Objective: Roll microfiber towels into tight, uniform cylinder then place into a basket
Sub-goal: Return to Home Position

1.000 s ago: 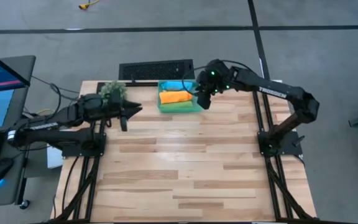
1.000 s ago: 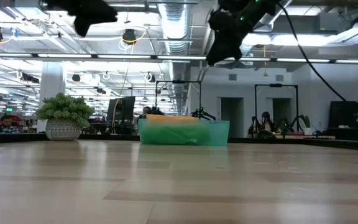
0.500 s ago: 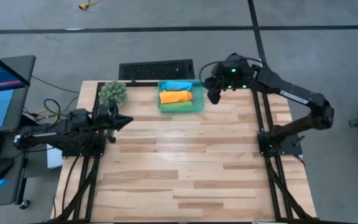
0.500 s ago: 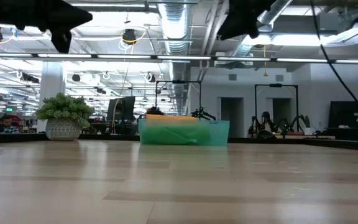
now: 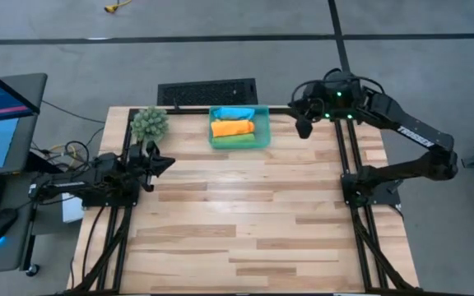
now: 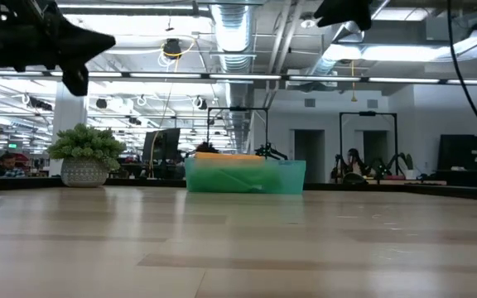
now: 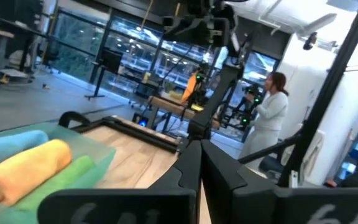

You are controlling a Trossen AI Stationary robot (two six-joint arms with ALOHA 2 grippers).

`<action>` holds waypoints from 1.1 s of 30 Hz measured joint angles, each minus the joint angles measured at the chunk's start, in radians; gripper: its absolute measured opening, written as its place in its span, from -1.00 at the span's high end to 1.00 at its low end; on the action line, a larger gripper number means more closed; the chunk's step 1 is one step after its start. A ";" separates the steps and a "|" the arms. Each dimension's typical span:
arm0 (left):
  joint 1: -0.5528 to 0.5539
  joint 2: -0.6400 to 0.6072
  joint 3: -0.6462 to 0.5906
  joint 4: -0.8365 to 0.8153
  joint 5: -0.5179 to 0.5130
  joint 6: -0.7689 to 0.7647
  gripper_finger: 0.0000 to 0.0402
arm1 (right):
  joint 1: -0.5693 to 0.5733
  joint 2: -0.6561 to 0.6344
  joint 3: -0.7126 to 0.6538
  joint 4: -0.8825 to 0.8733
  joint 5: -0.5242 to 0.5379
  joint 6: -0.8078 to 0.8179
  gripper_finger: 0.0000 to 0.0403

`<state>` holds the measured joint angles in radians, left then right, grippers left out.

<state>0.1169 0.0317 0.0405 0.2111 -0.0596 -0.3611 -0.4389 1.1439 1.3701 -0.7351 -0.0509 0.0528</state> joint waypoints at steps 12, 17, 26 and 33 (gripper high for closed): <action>0.000 -0.022 -0.029 -0.025 -0.036 -0.037 1.00 | 0.002 -0.212 -0.114 -0.037 0.000 0.007 0.25; 0.000 -0.022 -0.029 -0.050 -0.035 -0.119 1.00 | 0.038 -0.370 -0.321 0.083 0.000 0.089 0.25; 0.000 -0.022 -0.030 -0.154 -0.026 -0.169 1.00 | 0.151 -0.585 -0.634 0.302 0.024 0.233 0.25; 0.000 -0.021 -0.030 -0.170 -0.009 -0.176 1.00 | 0.240 -0.740 -0.792 0.307 0.101 0.295 0.24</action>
<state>0.1173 0.0105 0.0109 0.0410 -0.0688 -0.5367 -0.1986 0.4043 0.5782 -0.4280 0.0499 0.3477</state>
